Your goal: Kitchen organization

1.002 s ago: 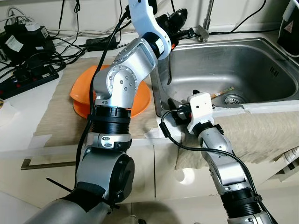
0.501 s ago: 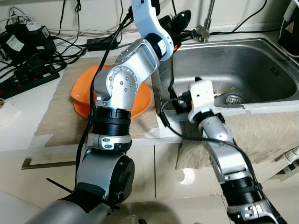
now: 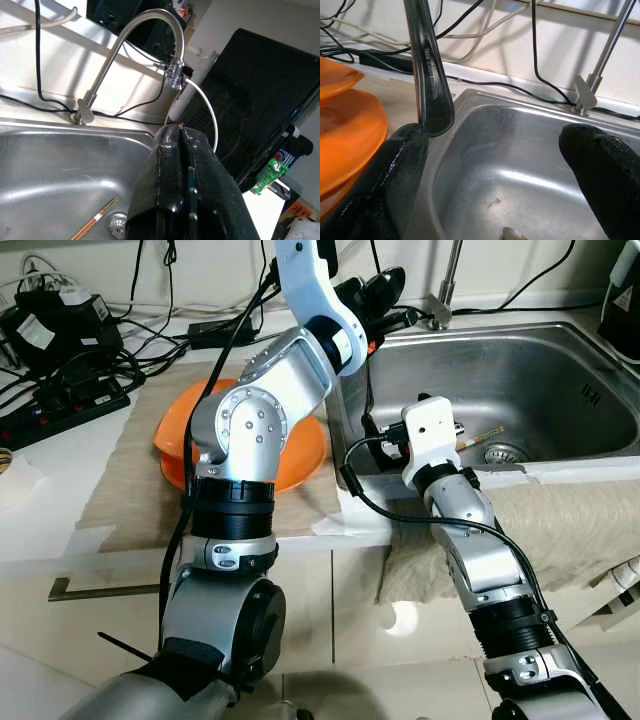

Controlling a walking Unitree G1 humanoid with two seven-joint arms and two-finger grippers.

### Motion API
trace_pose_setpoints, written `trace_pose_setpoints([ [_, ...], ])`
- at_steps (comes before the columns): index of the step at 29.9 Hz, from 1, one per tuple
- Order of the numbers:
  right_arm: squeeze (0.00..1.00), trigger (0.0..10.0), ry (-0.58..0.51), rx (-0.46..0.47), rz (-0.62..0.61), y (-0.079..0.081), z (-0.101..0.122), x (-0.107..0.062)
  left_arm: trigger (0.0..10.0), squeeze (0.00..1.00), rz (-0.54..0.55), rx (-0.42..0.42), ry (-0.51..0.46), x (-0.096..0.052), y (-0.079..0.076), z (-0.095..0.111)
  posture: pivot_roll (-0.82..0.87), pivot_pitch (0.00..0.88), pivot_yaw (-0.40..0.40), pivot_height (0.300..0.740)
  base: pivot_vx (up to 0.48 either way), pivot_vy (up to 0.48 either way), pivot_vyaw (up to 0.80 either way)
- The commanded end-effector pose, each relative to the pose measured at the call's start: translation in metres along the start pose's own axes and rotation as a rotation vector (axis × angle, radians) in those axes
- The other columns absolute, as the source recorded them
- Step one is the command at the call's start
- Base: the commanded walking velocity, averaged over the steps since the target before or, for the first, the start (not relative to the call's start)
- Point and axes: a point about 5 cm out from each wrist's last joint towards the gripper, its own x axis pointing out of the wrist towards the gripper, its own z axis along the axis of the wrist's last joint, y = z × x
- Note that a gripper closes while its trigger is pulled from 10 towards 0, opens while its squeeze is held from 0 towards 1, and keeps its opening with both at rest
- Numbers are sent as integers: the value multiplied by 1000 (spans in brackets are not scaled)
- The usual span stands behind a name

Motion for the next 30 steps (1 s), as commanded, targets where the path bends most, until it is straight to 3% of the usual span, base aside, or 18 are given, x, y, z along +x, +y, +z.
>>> trace_pose_setpoints([
  [1, 0, 10000, -19, 8, 28, 7, 7, 7, 0, 0, -122, -124, 100, 6, -30, -34, -27, 0, 80, 740, 0, 0, 0],
  [10, 0, 10000, -7, 19, 87, 23, 3, 9, 0, 0, -128, -122, 106, 6, -33, -35, -28, 0, 81, 740, 0, 0, 0],
  [17, 0, 10000, -38, 41, 131, 34, 7, 3, 0, 0, -66, -49, 75, 8, -23, -34, -32, 0, 81, 740, 0, 0, 0],
  [22, 0, 10000, -53, 41, 125, 33, 9, 3, 0, 0, -59, -42, 79, 8, -20, -35, -36, 0, 83, 740, 0, 0, 0],
  [30, 0, 10000, -43, 42, 94, 27, 10, 5, 0, 0, -107, -54, 104, 7, -28, -40, -36, 0, 83, 740, 0, 0, 0],
])
